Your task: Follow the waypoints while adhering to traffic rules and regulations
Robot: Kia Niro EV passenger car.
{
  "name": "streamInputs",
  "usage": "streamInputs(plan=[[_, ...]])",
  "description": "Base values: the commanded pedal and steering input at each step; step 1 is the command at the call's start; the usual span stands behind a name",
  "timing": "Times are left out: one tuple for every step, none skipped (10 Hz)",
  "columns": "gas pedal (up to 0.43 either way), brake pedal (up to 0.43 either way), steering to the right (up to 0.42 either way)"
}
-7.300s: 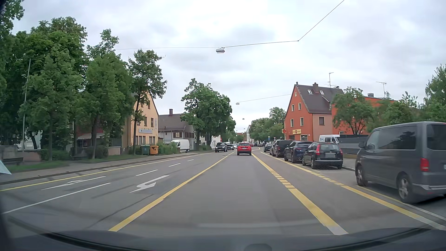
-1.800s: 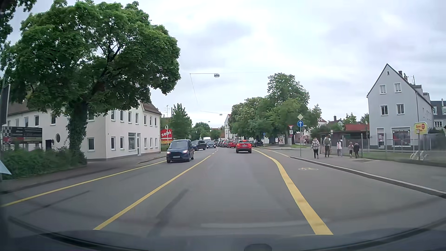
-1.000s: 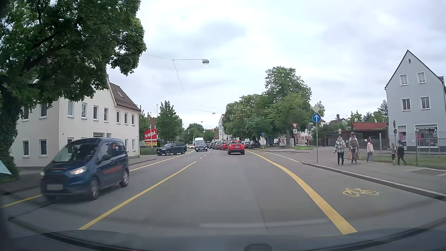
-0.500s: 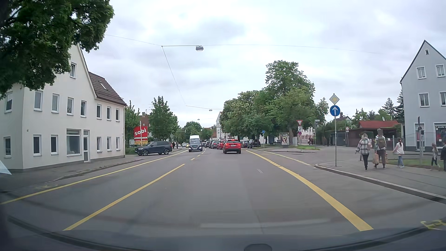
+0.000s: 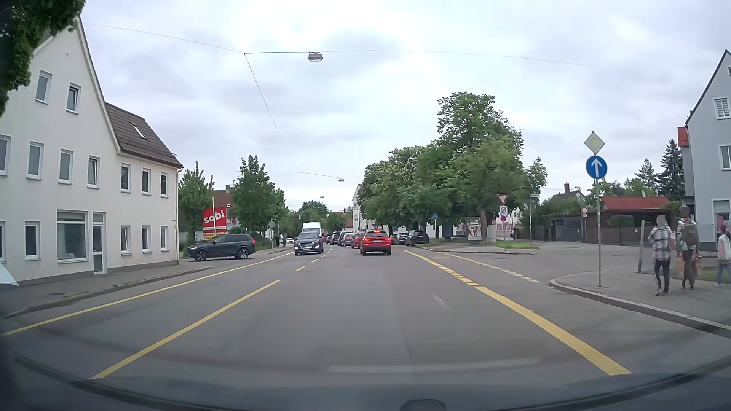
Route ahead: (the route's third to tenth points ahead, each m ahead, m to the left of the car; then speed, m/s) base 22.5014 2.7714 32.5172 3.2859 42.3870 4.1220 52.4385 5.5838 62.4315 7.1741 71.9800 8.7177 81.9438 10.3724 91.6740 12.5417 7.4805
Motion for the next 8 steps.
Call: streamInputs(plan=[[0.087,0.0,-0.005],[0.087,0.0,-0.005],[0.087,0.0,-0.006],[0.087,0.0,-0.009],[0.079,0.0,-0.01],[0.079,0.0,-0.01],[0.079,0.0,-0.01],[0.079,0.0,-0.01]])
